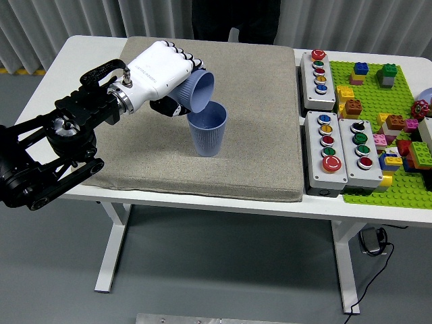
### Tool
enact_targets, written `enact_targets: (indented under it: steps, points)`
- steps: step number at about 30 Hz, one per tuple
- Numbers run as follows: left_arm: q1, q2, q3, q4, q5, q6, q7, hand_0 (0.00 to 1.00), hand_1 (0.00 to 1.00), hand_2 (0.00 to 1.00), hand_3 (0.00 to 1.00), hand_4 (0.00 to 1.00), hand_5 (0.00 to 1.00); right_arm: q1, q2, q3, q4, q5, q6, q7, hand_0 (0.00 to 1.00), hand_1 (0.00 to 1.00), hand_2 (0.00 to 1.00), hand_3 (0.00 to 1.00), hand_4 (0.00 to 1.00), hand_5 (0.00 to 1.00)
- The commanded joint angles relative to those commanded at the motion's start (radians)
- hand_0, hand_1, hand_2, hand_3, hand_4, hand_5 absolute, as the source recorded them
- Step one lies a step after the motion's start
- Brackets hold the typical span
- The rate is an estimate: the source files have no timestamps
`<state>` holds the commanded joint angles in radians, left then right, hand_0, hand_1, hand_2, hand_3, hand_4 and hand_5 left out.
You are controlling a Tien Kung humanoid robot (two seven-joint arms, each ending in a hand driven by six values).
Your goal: Pick cup pour cup place
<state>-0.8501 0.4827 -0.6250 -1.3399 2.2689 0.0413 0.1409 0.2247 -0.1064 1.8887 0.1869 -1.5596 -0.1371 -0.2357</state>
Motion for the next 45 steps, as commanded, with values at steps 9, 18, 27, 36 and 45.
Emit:
enact_targets:
  steps: [9, 18, 27, 36, 45]
  points:
    - [0.078, -0.011, -0.126, 0.048, -0.180, 0.115, -0.049, 0.574, 0.520, 0.531, 0.534, 0.755, 0.138, 0.001, 0.001, 0.004, 0.000, -0.003, 0.001, 0.000, 0.697, 0.632, 0.594, 0.592, 0.002, 0.246]
    - [0.173, -0.063, -0.274, 0.131, -0.549, 0.223, -0.200, 0.574, 0.519, 0.531, 0.531, 0.757, 0.144, -0.004, 0.004, 0.010, 0.001, -0.016, 0.003, -0.003, 0.697, 0.632, 0.595, 0.593, 0.002, 0.247]
    - [0.334, -0.191, -0.430, 0.152, -0.931, 0.339, -0.324, 0.577, 0.521, 0.533, 0.532, 0.757, 0.149, -0.015, 0.008, 0.015, 0.002, -0.030, 0.006, -0.006, 0.697, 0.632, 0.594, 0.593, 0.002, 0.248]
    - [0.456, -0.323, -0.488, 0.201, -1.134, 0.555, -0.481, 0.579, 0.528, 0.533, 0.535, 0.758, 0.155, -0.024, 0.011, 0.021, 0.002, -0.047, 0.014, -0.007, 0.697, 0.633, 0.594, 0.594, 0.002, 0.251]
    - [0.468, -0.358, -0.440, 0.286, -1.089, 0.604, -0.546, 0.592, 0.583, 0.542, 0.541, 0.753, 0.158, -0.018, 0.010, 0.013, 0.000, -0.031, 0.011, -0.003, 0.697, 0.633, 0.595, 0.593, 0.002, 0.250]
